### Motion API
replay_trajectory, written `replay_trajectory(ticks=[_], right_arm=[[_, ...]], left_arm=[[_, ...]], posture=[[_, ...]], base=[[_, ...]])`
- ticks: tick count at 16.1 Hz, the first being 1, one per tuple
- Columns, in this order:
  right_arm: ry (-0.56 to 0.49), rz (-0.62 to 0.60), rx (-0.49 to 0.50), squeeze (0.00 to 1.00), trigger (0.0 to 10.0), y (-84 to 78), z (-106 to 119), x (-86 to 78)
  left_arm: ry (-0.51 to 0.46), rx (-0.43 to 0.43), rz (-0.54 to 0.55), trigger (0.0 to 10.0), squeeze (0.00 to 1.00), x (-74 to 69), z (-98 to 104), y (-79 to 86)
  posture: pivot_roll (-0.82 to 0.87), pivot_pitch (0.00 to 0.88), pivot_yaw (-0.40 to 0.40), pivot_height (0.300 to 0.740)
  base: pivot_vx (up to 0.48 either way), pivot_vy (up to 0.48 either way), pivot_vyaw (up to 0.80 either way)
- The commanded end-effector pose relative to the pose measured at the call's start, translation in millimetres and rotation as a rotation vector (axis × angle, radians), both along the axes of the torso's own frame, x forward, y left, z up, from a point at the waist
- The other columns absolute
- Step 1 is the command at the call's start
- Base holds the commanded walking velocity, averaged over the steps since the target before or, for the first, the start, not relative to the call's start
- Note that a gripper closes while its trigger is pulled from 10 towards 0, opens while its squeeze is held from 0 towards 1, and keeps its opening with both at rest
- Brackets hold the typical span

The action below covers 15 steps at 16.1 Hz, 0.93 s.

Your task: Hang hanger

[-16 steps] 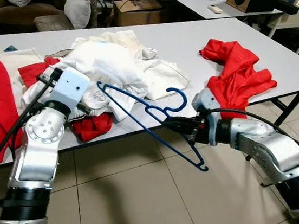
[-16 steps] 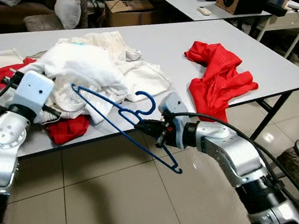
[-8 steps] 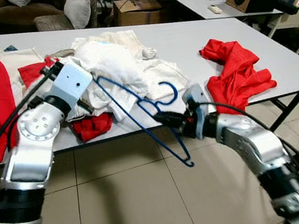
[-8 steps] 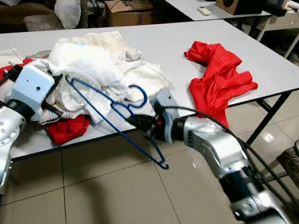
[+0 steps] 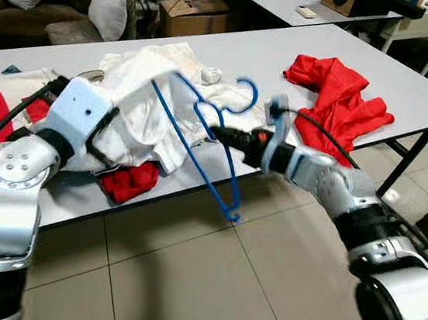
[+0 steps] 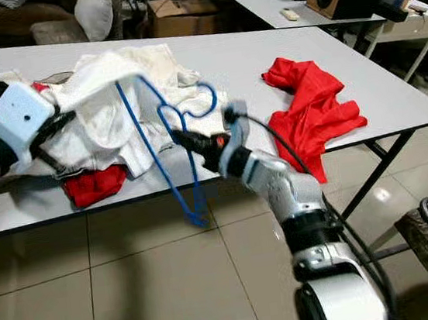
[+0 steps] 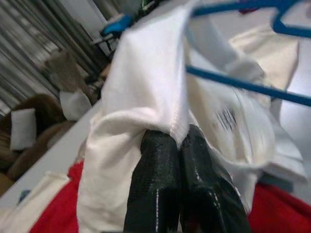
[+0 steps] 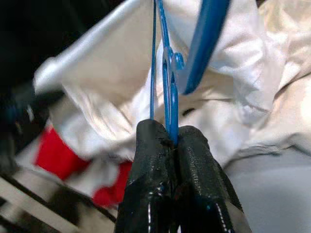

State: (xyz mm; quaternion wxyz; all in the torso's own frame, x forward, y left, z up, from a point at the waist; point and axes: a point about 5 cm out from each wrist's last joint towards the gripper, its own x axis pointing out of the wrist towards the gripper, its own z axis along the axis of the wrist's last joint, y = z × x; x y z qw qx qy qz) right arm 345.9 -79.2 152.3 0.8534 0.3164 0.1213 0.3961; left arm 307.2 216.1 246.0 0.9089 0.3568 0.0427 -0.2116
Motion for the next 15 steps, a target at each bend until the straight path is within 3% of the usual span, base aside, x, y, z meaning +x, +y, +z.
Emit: replay_trajectory(ticks=[1, 3, 5, 6, 7, 12, 15], right_arm=[[0.133, -0.074, 0.114, 0.00, 10.0, -0.7, -2, 5.2], [0.269, -0.108, 0.302, 0.00, 10.0, 12.4, 2, 11.2], [0.325, -0.132, 0.399, 0.00, 10.0, 19.9, 5, 14.5], [0.325, -0.140, 0.417, 0.00, 10.0, 21.3, 6, 15.6], [0.348, -0.166, 0.498, 0.00, 10.0, 23.9, 11, 18.2], [0.434, -0.219, 0.592, 0.00, 10.0, 34.7, 16, 26.4], [0.447, -0.226, 0.614, 0.00, 10.0, 45.9, 22, 30.6]], left_arm=[[0.089, -0.006, -0.085, 0.0, 0.00, -6.7, -8, -8.7], [0.219, 0.052, -0.226, 0.0, 0.00, -18.3, -22, -16.9], [0.324, 0.130, -0.373, 0.0, 0.00, -32.1, -33, -21.9], [0.348, 0.124, -0.402, 0.0, 0.00, -35.1, -35, -23.4], [0.406, 0.086, -0.477, 0.0, 0.00, -45.1, -36, -29.7], [0.428, 0.028, -0.595, 0.0, 0.00, -53.6, -35, -45.7], [0.356, 0.004, -0.625, 0.0, 0.00, -50.2, -35, -59.8]], posture=[[0.06, 0.000, -0.132, 0.740], [0.06, 0.000, -0.117, 0.740], [0.07, 0.000, -0.110, 0.740], [0.07, 0.000, -0.110, 0.740], [0.07, 0.000, -0.107, 0.740], [0.07, 0.000, -0.119, 0.740], [0.07, 0.000, -0.128, 0.740]], base=[[0.000, 0.000, 0.00], [0.000, 0.000, 0.00], [0.000, 0.000, 0.00], [0.000, 0.000, 0.00], [0.000, 0.000, 0.00], [0.000, 0.000, 0.00], [0.000, 0.000, 0.00]])
